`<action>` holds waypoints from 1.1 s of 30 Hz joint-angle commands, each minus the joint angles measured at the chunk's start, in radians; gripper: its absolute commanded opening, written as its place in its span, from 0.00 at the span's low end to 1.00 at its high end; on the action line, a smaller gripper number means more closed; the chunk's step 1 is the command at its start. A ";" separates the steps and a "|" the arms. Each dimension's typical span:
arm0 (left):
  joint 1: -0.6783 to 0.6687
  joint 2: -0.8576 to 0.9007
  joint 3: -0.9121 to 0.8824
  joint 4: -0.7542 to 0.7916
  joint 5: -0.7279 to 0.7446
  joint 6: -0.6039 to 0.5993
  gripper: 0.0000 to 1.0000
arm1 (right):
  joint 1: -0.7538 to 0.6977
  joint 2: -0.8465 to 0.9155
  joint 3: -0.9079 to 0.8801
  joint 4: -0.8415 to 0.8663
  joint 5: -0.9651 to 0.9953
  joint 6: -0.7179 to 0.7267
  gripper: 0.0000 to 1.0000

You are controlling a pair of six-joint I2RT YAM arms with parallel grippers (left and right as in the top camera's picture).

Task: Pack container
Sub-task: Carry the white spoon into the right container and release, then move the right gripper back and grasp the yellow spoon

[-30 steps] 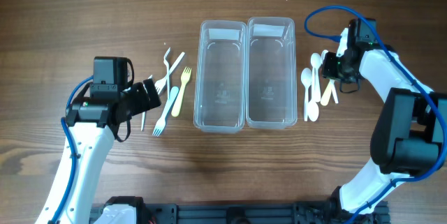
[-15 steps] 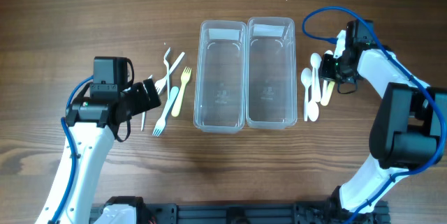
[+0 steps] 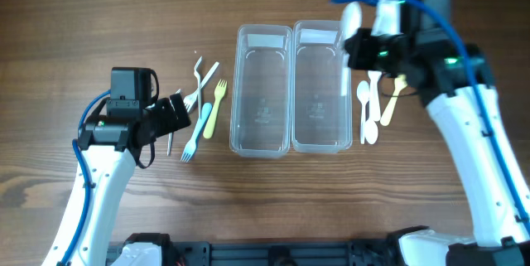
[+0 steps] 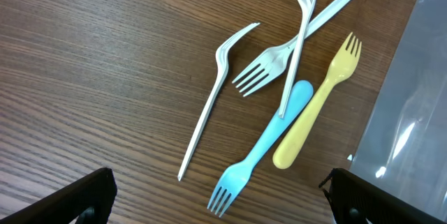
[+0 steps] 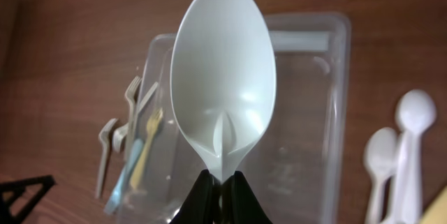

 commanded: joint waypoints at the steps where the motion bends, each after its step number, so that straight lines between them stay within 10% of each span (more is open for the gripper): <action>1: 0.006 0.004 0.018 0.000 -0.014 0.019 1.00 | 0.110 0.081 -0.089 0.037 0.185 0.202 0.04; 8: 0.006 0.004 0.018 0.000 -0.014 0.019 1.00 | 0.126 0.265 -0.179 0.148 0.180 0.200 0.04; 11: 0.006 0.004 0.018 0.000 -0.014 0.019 1.00 | 0.126 0.263 -0.178 0.190 0.134 0.083 0.33; 21: 0.006 0.004 0.018 0.000 -0.014 0.019 1.00 | -0.177 -0.055 -0.134 0.056 0.093 0.018 0.38; 33: 0.006 0.004 0.018 0.000 -0.014 0.019 1.00 | -0.370 0.311 -0.251 0.039 0.254 0.102 0.38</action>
